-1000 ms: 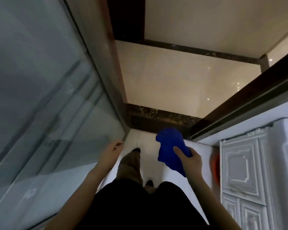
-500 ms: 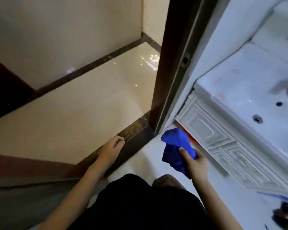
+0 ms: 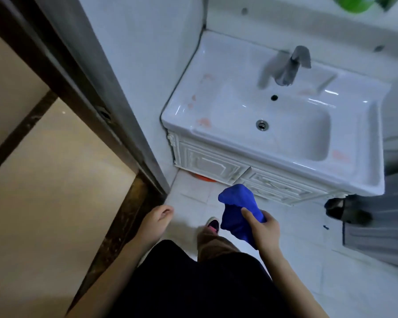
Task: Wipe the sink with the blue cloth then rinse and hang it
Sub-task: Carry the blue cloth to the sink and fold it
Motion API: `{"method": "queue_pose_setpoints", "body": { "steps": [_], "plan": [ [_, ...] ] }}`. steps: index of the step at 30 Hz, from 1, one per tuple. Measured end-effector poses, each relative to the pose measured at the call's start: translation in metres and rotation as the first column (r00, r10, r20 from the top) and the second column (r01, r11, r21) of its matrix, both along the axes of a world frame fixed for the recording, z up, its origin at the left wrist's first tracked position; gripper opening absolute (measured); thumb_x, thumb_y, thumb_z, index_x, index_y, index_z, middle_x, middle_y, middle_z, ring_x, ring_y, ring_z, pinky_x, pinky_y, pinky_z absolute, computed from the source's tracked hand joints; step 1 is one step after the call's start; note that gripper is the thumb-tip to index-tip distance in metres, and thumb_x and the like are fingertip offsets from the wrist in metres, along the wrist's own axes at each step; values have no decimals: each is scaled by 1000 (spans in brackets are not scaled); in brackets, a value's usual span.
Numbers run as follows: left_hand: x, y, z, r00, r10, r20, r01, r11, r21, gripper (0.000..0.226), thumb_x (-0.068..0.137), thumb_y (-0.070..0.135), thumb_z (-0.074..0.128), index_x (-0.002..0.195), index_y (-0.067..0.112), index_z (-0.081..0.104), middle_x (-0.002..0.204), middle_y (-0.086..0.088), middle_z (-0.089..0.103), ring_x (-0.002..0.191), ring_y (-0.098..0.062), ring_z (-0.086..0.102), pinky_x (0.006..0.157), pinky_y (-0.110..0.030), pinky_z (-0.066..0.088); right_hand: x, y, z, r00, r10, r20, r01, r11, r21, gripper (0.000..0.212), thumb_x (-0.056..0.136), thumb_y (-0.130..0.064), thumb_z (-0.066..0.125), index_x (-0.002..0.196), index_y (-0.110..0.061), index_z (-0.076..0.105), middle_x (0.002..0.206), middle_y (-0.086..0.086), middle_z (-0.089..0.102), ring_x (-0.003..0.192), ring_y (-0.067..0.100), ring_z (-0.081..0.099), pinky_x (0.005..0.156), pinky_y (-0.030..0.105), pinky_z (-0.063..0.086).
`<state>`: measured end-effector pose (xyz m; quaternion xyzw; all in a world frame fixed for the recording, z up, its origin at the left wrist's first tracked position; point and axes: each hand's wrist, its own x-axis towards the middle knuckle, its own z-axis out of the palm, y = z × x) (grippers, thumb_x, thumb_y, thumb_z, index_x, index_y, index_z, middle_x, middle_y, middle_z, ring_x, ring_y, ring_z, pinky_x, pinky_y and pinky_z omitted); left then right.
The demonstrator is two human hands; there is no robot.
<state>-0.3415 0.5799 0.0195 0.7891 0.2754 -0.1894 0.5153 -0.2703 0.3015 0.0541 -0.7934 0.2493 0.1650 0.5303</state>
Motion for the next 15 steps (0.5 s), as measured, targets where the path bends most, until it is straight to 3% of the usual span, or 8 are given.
{"method": "queue_pose_setpoints", "body": {
  "steps": [5,8,9,12,15],
  "plan": [
    [108,-34,27,992,-36,121,39,999,-26,15,97,21,55,90,31,64,99,2,68,97,-9,63,81,-17,43,85,-28,23,995,-25,96,25,1000,6,16,81,-27,78,84,-17,67,76,-1,69,68,17,63,60,25,47],
    [161,-44,36,986,-70,154,73,997,-14,12,98,24,55,99,25,67,99,0,69,96,-12,63,86,-28,47,125,-41,35,988,-58,140,56,998,18,15,81,-27,77,88,-17,67,80,-3,70,71,14,64,61,23,47],
    [176,-46,38,983,-89,161,91,996,-5,13,98,24,55,102,23,67,99,2,69,96,-11,63,87,-27,47,136,-45,37,986,-77,146,74,997,23,16,81,-27,77,89,-16,67,80,-2,70,71,14,64,61,23,47],
    [215,-54,42,974,-148,174,149,989,5,17,98,16,54,94,29,63,90,19,66,88,11,57,77,-4,40,160,-54,35,983,-134,125,131,991,36,18,82,-27,77,89,-14,68,79,-1,70,70,12,63,62,23,47],
    [248,-58,36,971,-178,162,181,983,-5,20,97,14,55,89,31,63,83,28,69,83,6,61,75,-6,42,177,-60,24,977,-191,98,189,981,33,18,82,-26,77,88,-11,69,79,1,70,68,14,64,63,25,47]
  ]
}}
